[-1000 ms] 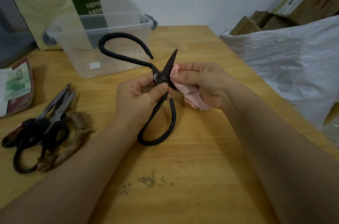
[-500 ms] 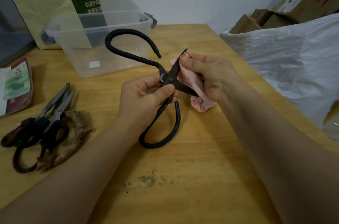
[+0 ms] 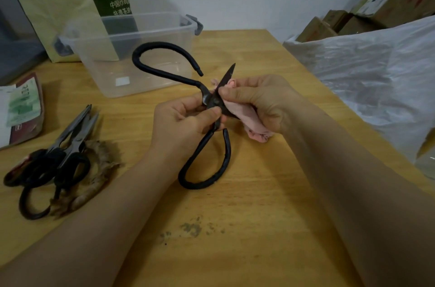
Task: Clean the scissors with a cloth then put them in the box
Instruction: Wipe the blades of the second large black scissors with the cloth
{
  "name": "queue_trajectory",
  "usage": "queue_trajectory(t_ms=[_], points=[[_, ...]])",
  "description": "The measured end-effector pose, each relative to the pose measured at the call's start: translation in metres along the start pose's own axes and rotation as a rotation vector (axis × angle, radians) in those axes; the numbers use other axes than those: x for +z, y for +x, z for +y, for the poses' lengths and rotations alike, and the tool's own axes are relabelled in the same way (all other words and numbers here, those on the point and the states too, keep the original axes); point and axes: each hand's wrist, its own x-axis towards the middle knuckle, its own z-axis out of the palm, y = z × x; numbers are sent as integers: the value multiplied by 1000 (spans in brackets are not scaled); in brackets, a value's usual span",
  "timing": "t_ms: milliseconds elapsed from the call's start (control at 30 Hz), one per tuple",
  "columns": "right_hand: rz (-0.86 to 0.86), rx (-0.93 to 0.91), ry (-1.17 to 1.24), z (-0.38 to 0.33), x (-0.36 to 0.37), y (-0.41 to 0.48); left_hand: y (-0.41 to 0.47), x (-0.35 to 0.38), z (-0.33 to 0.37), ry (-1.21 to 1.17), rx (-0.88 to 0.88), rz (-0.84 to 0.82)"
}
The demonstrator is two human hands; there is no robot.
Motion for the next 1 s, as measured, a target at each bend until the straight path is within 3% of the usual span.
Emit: queue_trajectory(t_ms=[167, 367, 533, 700, 900, 1000], points=[[160, -63, 196, -3, -4, 7, -3, 5, 1, 17, -30, -50], [62, -41, -24, 5, 3, 3, 0, 3, 2, -28, -82, 16], [219, -43, 188, -2, -6, 11, -5, 8, 4, 3, -103, -45], [62, 5, 55, 7, 0, 6, -1, 5, 3, -32, -125, 15], [248, -33, 155, -4, -7, 8, -6, 10, 5, 2, -133, -51], [154, 2, 42, -1, -5, 4, -4, 8, 4, -19, -139, -15]])
